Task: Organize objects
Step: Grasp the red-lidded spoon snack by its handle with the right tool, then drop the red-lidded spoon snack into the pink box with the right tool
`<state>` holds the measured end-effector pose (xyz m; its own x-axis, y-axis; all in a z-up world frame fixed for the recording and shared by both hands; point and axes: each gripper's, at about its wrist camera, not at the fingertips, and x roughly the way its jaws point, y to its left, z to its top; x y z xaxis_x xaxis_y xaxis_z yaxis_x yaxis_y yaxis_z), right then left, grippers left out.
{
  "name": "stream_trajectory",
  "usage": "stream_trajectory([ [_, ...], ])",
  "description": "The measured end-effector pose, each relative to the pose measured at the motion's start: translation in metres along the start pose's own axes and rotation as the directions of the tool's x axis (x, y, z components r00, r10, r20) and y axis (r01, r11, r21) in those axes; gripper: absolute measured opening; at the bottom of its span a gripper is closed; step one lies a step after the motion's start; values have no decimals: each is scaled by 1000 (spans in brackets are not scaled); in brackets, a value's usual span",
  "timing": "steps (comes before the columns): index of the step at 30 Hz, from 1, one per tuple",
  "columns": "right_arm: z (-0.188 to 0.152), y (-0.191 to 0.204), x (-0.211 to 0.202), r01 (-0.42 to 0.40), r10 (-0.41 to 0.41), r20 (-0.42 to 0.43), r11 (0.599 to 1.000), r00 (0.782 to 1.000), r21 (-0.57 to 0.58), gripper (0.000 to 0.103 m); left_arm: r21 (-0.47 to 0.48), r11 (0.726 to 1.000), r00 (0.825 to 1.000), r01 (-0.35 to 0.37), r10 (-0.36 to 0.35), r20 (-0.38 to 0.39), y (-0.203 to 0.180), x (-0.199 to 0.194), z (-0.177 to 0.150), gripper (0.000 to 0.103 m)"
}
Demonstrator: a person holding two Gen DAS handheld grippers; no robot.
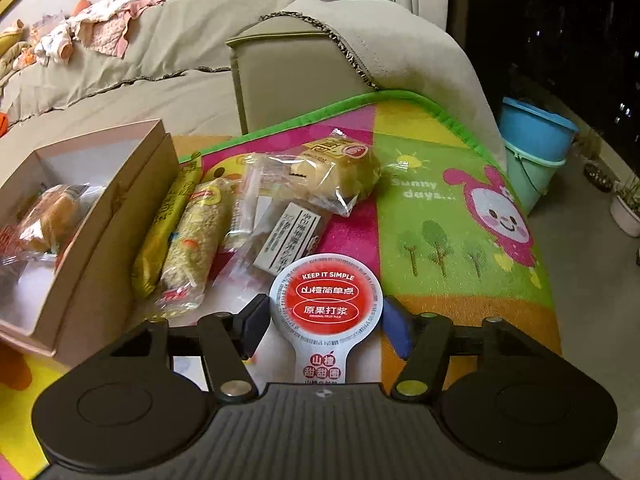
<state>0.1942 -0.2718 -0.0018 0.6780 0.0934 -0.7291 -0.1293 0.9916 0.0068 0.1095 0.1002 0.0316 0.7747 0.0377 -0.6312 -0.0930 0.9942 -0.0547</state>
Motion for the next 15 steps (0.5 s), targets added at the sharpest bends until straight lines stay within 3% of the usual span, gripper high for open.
stream_trajectory([
  [15,-48,47,-118,-166,163,-36,983,986,-82,61,3,1000,1000,4,-4,-3,-1,-1,-1,13],
])
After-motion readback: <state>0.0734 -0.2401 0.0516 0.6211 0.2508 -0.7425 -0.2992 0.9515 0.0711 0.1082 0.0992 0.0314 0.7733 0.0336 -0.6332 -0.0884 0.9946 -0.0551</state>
